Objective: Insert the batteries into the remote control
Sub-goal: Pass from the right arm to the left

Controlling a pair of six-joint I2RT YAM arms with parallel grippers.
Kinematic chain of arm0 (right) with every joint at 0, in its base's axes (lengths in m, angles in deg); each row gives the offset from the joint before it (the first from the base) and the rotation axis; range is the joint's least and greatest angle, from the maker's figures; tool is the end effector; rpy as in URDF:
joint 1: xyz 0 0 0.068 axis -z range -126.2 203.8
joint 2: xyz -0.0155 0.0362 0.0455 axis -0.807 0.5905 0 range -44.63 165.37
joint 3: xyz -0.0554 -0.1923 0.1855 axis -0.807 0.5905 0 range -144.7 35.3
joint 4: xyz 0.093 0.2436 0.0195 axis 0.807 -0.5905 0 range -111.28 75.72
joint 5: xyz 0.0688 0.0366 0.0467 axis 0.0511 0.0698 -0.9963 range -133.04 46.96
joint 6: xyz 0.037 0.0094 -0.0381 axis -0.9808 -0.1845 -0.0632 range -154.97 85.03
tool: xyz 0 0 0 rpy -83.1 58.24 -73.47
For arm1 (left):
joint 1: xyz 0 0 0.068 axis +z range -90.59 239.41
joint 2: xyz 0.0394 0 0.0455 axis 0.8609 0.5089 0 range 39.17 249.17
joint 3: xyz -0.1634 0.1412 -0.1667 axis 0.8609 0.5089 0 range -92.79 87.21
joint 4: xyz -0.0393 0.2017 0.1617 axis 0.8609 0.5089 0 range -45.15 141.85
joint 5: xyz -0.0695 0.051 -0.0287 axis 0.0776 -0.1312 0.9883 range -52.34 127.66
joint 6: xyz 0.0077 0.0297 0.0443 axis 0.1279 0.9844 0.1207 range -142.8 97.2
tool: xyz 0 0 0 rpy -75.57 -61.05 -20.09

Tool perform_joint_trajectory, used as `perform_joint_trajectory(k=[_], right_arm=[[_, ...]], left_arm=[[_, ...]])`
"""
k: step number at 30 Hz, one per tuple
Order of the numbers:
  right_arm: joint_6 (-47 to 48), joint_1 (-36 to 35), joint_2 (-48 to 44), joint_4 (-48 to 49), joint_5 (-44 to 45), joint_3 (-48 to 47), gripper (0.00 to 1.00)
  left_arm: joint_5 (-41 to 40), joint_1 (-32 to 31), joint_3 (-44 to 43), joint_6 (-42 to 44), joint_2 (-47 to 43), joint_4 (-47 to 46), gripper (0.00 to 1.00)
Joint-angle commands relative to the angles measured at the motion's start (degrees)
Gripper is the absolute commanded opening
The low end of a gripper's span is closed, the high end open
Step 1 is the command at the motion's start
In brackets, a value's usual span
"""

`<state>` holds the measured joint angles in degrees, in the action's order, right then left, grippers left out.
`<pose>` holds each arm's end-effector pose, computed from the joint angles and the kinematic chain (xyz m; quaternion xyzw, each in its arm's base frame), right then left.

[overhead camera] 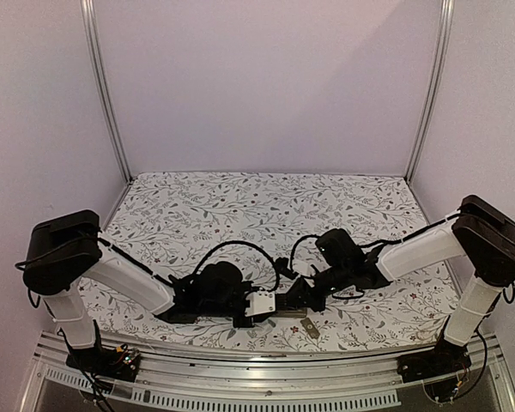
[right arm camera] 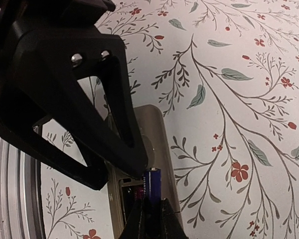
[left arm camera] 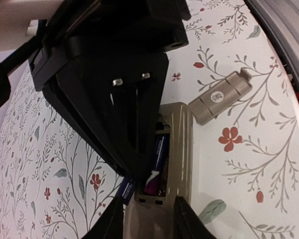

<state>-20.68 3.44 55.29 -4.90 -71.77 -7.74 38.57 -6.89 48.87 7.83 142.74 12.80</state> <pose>0.1915 0.2579 0.1236 -0.5588 0.7148 0.3286 0.2623 0.1325 -0.3031 0.1128 0.6609 0.5804 -0.1524 0.4508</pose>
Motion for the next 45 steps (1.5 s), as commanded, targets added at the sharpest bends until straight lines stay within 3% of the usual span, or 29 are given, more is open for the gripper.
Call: perform_joint_trajectory(k=[1,8,13,29,41,45], right_arm=[[-0.5,-0.7,0.0,-6.3,1.3,1.7,0.0],[-3.0,-1.0,-2.8,-6.2,1.6,3.1,0.0],[-2.8,-1.5,-2.4,-6.8,1.5,2.5,0.0],[1.3,-1.7,-2.6,-5.1,-1.5,2.2,0.0],[1.7,-1.7,-2.9,-4.4,-1.3,2.4,0.0],[1.7,-1.7,-2.4,-4.1,-1.4,1.8,0.0]], left_arm=[[0.4,0.6,-1.3,0.3,0.3,0.3,0.33],[3.2,1.9,0.4,-2.1,-1.8,-0.7,0.32],[1.9,2.6,-2.3,-2.0,0.5,0.0,0.25],[13.0,5.7,-5.2,-1.9,2.9,5.0,0.23],[13.0,5.8,-6.9,-2.0,4.8,6.7,0.13],[12.9,5.8,-7.6,-1.8,5.2,7.7,0.0]])
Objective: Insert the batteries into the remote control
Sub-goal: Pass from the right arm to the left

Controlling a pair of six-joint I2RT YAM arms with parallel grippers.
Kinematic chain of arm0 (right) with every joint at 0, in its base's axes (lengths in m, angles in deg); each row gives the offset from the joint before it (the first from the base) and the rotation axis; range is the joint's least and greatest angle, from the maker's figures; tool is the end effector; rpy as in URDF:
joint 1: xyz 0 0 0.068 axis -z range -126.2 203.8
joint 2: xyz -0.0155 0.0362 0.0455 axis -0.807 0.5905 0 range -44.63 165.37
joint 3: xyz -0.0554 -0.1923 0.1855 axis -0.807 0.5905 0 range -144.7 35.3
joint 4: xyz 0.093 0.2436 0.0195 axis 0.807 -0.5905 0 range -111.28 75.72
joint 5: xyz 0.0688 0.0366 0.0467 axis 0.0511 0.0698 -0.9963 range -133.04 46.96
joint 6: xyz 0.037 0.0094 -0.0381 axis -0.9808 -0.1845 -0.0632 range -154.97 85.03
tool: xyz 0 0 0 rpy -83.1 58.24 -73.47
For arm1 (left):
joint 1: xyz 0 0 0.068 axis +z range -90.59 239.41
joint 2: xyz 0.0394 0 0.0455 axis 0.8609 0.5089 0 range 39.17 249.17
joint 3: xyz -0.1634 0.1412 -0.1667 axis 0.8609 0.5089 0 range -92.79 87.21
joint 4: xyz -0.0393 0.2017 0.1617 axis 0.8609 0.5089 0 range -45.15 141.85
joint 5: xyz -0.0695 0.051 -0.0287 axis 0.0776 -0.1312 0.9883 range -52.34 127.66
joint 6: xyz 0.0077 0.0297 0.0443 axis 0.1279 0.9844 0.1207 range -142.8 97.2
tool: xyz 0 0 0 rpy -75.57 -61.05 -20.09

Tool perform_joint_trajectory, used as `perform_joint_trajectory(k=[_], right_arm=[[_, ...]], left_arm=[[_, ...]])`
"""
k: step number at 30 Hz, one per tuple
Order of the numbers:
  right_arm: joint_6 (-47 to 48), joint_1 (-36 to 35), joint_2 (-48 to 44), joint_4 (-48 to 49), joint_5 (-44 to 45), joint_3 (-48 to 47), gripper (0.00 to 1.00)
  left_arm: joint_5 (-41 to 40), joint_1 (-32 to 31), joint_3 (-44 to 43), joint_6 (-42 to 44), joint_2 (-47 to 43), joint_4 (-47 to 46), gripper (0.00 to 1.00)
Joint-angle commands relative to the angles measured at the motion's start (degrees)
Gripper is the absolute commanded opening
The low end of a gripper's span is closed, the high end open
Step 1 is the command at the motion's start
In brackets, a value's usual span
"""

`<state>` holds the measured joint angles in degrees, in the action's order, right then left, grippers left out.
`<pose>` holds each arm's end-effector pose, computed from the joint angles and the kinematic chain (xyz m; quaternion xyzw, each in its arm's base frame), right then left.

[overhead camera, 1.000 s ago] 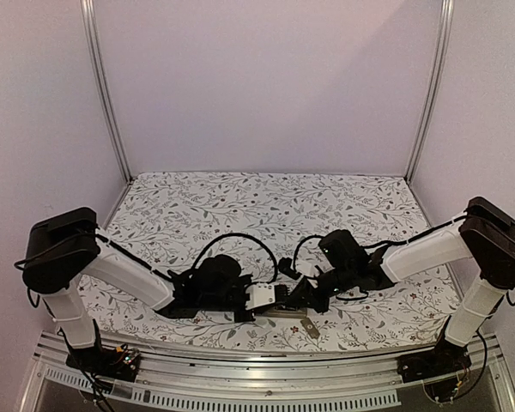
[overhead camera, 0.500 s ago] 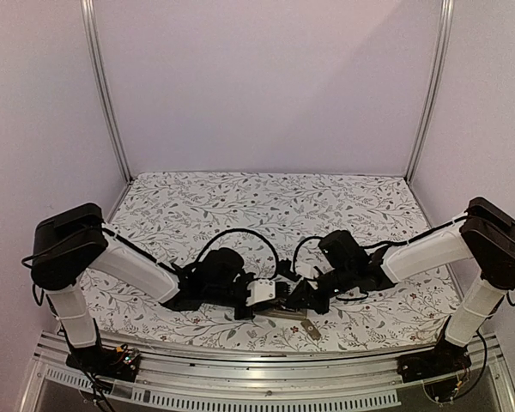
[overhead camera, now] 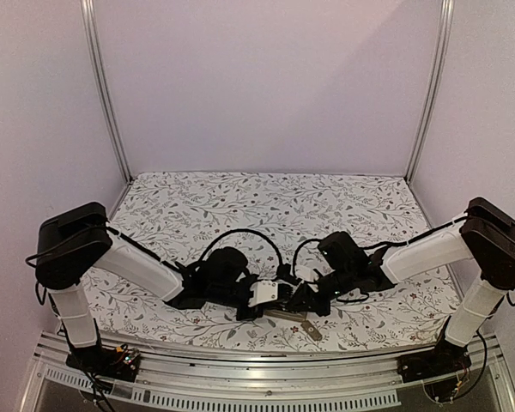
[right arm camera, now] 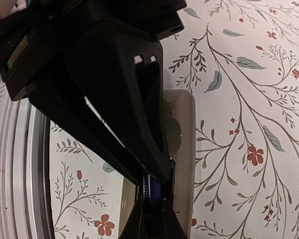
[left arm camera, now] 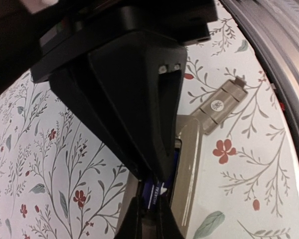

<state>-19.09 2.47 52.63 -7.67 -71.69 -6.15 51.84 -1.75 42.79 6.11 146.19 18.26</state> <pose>0.1801 0.2523 0.1268 -0.5745 0.7086 0.3237 0.2512 0.1618 -0.3117 0.1122 0.6652 0.5852 -0.2308 0.4022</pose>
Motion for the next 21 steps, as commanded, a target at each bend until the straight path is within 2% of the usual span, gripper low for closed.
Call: perform_joint_trajectory(k=[1,3,6,9,16,19,21], right_arm=[[0.0,-0.8,0.4,-1.2,-1.5,0.1,0.0],[-0.2,-0.8,0.4,-1.2,-1.6,0.1,0.0],[-1.1,-0.8,0.3,-1.2,-1.5,-0.1,0.08],[-2.1,-0.8,-0.6,-1.3,-1.7,-0.3,0.2],[-3.2,-0.8,-4.8,-1.2,-3.7,-0.4,0.41],[-5.5,-0.7,-6.5,-0.4,-3.1,0.9,0.55],[-7.9,-0.2,-8.5,0.6,-2.1,2.6,0.59]], left_arm=[[-0.4,0.7,-1.8,-0.2,1.9,2.7,0.0],[-0.3,0.6,-2.0,-0.3,1.8,3.1,0.0],[-0.4,0.6,-1.6,0.2,1.6,3.3,0.0],[-1.2,0.7,-2.2,1.3,1.9,4.6,0.0],[-1.2,0.8,-4.3,2.7,2.5,8.3,0.0],[-2.4,0.7,-4.5,2.6,2.5,8.8,0.0],[-3.3,0.8,-4.6,2.5,2.4,9.1,0.0]])
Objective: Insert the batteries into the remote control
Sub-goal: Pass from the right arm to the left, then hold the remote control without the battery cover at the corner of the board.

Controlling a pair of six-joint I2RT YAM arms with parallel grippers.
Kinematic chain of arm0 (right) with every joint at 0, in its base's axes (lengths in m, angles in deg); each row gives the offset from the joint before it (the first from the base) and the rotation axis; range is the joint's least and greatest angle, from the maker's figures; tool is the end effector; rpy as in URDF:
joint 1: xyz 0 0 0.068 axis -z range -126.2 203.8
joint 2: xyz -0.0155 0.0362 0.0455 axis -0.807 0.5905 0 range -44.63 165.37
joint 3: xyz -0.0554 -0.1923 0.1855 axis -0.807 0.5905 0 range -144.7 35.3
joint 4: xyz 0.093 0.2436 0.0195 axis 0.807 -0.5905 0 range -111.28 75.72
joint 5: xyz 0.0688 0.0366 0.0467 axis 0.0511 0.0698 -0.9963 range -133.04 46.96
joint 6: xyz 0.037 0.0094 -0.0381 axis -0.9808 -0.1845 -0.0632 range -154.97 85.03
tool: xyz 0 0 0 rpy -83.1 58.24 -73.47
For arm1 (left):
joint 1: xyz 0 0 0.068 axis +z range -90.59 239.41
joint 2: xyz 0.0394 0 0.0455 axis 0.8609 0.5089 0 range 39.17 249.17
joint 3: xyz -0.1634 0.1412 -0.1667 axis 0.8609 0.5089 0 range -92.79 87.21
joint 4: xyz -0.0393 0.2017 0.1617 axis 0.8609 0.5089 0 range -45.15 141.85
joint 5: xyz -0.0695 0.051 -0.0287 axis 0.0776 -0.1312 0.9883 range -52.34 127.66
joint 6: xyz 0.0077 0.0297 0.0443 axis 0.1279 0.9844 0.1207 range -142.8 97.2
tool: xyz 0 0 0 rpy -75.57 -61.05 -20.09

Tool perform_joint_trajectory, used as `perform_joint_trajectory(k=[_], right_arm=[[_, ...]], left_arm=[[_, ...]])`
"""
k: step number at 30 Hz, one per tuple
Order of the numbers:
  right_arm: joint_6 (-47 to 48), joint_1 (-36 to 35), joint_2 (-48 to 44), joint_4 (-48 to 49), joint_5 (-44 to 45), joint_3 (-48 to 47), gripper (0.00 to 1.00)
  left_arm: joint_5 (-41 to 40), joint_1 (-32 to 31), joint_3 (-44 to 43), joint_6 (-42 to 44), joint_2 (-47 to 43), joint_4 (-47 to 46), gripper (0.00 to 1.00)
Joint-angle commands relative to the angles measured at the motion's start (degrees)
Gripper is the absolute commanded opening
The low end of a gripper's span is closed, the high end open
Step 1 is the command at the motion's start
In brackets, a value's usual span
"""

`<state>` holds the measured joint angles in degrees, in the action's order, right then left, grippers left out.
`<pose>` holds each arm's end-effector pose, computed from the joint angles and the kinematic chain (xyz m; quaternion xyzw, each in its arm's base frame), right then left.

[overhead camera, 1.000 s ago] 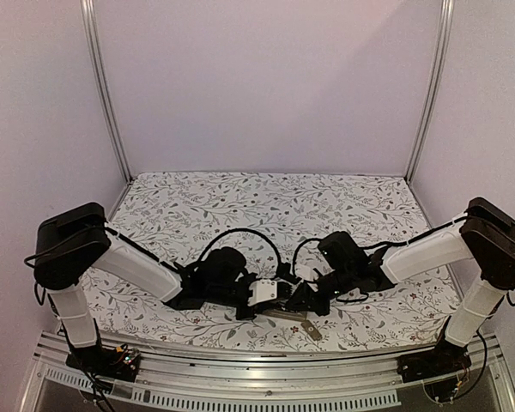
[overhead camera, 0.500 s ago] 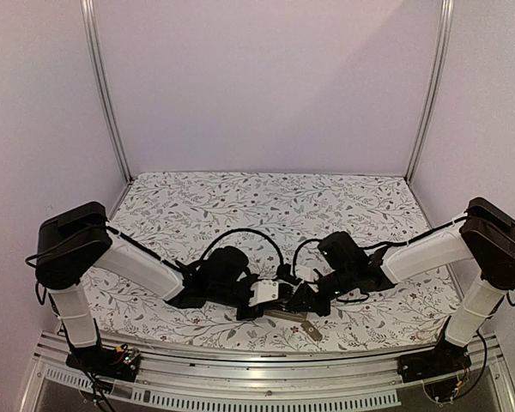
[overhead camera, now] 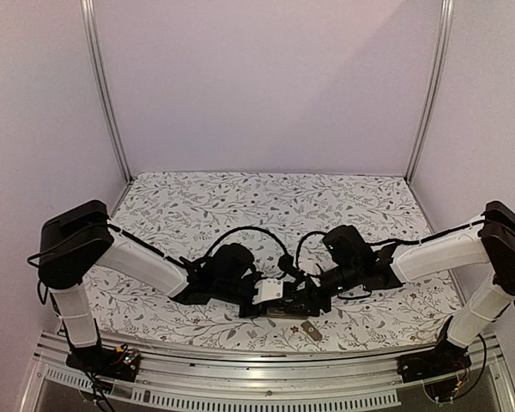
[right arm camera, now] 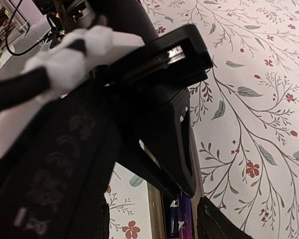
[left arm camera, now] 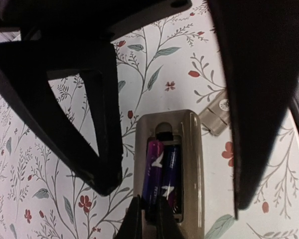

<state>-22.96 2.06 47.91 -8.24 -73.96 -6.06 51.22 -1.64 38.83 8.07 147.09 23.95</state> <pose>0.1750 0.2514 0.1499 -0.5568 0.7028 0.3567 0.2622 0.1680 -0.3208 0.1161 0.6789 0.5854 -0.2148 0.3878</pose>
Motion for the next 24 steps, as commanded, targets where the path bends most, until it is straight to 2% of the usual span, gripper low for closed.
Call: perform_joint_trajectory(k=[1,5,11,16,24], right_arm=[[-5.4,0.6,-4.4,1.8,0.7,3.6,0.6],[-13.5,1.5,-8.2,2.9,4.8,7.4,0.61],[-18.4,2.2,-12.3,4.7,8.3,11.3,0.67],[-19.1,2.8,-7.9,6.8,13.2,12.5,0.68],[-15.6,3.2,-1.5,10.4,13.3,12.4,0.69]], left_arm=[[-2.9,0.7,-0.7,0.5,1.4,3.4,0.0],[-3.5,0.7,-1.4,-0.4,1.4,4.7,0.0],[-5.5,0.6,-1.5,-1.9,0.0,7.2,0.0],[-5.7,0.3,-0.9,-2.4,-0.7,7.9,0.0],[-5.7,-0.4,0.2,-2.3,-2.5,9.3,0.0]])
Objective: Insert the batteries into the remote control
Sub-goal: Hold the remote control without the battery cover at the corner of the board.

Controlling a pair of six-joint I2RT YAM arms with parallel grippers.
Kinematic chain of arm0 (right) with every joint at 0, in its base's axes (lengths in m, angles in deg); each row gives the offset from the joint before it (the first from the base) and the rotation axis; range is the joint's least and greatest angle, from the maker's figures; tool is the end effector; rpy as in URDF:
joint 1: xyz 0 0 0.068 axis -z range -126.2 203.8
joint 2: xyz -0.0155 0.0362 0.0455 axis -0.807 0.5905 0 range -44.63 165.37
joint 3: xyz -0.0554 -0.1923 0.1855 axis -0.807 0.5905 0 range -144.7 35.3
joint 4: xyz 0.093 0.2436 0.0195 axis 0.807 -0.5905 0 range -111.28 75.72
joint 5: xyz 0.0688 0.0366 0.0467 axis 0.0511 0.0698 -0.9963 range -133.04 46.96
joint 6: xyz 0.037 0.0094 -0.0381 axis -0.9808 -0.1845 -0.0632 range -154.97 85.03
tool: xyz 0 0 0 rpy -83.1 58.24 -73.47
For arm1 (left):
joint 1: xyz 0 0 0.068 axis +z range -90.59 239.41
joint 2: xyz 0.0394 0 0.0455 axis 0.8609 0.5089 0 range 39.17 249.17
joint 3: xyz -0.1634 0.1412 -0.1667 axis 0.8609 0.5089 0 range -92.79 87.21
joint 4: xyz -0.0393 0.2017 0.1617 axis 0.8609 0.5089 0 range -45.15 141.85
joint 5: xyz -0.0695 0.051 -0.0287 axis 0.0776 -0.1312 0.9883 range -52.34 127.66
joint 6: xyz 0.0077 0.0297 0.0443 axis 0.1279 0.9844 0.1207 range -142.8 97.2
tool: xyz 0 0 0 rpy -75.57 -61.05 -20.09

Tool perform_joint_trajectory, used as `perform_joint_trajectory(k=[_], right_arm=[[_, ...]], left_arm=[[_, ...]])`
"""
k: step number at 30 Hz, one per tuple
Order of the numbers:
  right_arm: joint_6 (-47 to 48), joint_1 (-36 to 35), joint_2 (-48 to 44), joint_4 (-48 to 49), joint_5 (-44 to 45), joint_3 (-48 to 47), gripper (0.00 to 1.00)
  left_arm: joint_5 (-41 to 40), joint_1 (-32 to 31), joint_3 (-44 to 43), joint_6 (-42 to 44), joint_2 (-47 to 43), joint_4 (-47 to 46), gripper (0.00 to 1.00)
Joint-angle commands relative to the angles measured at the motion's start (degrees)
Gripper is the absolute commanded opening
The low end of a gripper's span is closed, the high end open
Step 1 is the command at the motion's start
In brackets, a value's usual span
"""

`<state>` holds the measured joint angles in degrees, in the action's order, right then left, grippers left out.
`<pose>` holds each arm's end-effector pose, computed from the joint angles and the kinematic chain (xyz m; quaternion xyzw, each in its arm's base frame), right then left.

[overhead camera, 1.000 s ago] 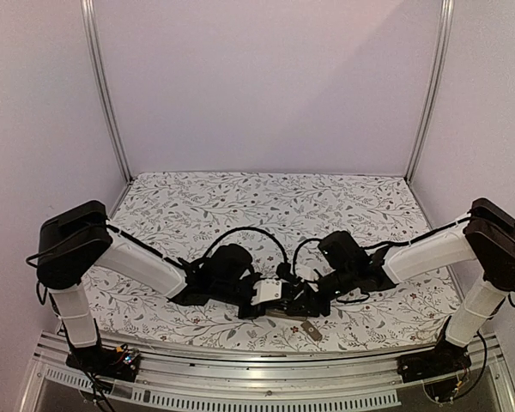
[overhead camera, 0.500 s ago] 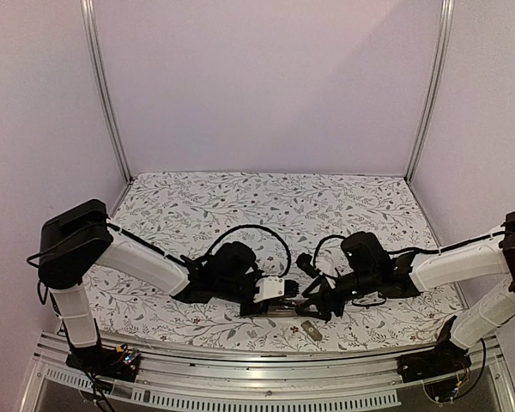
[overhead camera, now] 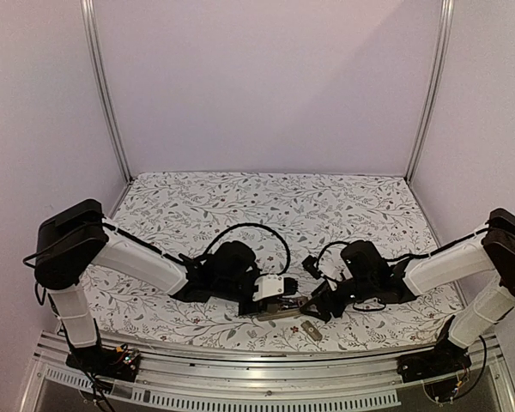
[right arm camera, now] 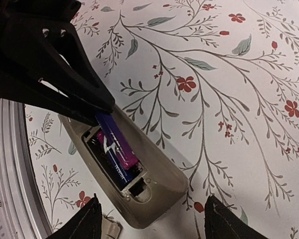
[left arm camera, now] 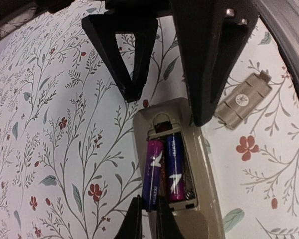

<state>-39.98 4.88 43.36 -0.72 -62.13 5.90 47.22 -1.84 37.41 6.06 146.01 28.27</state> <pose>0.1659 0.2079 0.1234 -0.3995 0.8214 0.3076 0.2668 0.1695 -0.3212 0.1224 0.6651 0.6145 -0.1891 0.3799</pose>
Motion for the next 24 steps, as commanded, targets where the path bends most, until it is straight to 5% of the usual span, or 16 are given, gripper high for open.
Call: perform_joint_trajectory(k=[1,24], right_arm=[[1.6,0.4,3.8,3.4,1.4,0.4,0.69],[21.7,0.3,10.0,7.5,-10.3,-0.8,0.65]], left_arm=[[-1.5,-0.3,1.9,-0.3,-1.6,4.9,0.0],[-2.4,-1.3,3.8,-3.8,-5.5,2.7,0.0]])
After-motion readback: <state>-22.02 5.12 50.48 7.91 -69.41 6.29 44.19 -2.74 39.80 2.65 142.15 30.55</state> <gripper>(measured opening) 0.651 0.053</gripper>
